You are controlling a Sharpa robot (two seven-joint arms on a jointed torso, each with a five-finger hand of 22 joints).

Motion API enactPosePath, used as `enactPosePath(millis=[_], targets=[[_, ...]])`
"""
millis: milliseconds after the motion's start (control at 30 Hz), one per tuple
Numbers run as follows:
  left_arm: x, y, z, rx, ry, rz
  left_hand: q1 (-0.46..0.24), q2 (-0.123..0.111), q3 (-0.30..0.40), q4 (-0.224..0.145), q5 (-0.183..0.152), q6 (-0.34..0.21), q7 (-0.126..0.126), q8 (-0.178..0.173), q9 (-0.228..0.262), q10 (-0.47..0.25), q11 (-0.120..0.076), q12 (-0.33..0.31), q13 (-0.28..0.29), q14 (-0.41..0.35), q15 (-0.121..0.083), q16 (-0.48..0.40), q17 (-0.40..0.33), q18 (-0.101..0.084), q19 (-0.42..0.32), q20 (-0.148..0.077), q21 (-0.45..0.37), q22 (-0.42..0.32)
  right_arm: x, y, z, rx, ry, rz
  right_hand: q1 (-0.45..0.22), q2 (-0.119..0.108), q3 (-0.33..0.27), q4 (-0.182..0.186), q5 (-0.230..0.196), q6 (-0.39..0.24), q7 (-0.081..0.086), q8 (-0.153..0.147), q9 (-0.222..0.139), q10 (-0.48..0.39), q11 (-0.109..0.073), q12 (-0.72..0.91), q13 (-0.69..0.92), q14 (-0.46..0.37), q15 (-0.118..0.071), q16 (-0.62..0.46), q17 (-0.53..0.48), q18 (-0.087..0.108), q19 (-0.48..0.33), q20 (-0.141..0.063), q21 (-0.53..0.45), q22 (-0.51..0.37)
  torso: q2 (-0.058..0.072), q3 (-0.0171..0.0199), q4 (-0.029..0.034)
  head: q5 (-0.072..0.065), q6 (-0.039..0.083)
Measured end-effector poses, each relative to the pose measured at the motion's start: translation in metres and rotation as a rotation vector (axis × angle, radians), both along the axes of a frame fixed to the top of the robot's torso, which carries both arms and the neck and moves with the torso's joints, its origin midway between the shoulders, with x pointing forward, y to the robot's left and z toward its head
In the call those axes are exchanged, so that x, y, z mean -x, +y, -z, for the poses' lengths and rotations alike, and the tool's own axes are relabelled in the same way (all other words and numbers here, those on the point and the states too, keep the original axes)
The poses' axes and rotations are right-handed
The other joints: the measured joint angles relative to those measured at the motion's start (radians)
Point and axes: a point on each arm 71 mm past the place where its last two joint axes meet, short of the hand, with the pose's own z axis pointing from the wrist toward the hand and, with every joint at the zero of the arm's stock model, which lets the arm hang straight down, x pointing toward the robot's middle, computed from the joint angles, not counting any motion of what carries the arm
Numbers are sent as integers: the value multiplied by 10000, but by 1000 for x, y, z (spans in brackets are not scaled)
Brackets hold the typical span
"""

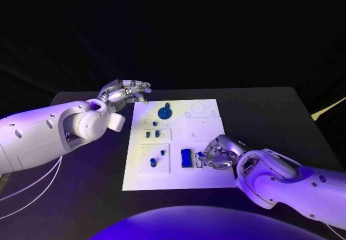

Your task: Assemble the parts on the task board

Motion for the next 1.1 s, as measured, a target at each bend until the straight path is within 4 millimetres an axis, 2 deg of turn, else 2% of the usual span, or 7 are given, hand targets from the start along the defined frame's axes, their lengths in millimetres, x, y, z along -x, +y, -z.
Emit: enactPosePath(millis=[667, 1100], targets=[[0, 0, 0, 3, -1, 9, 0, 0, 0, 0, 0, 0, 0, 0, 1, 0, 0, 0, 0, 0, 0, 0, 1, 0, 0, 0, 0, 1, -5, 7, 8, 147, 251, -56, -77, 0, -27, 27, -60, 34, -22, -30, 0, -1, 1, 10, -1, 38, -37, 0, 0, -1, 0, 0, 0, -2, -9, 3, -3, 31, 0], [0, 0, 0, 2, -1, 9, 0, 0, -28, -28, 0, 0, 0, 0, -13, -37, 37, 0, -11, 0, 0, 0, 1, 1, 0, 0, 0, -14, -7, 7, 10, 278, 285, -97, -298, 15, -151, 151, -292, 68, -57, -66, -42, -1, 1, 10, -1, 38, -37, -1, 8, 0, 0, 0, 0, -3, -11, 2, -12, 37, 0]])
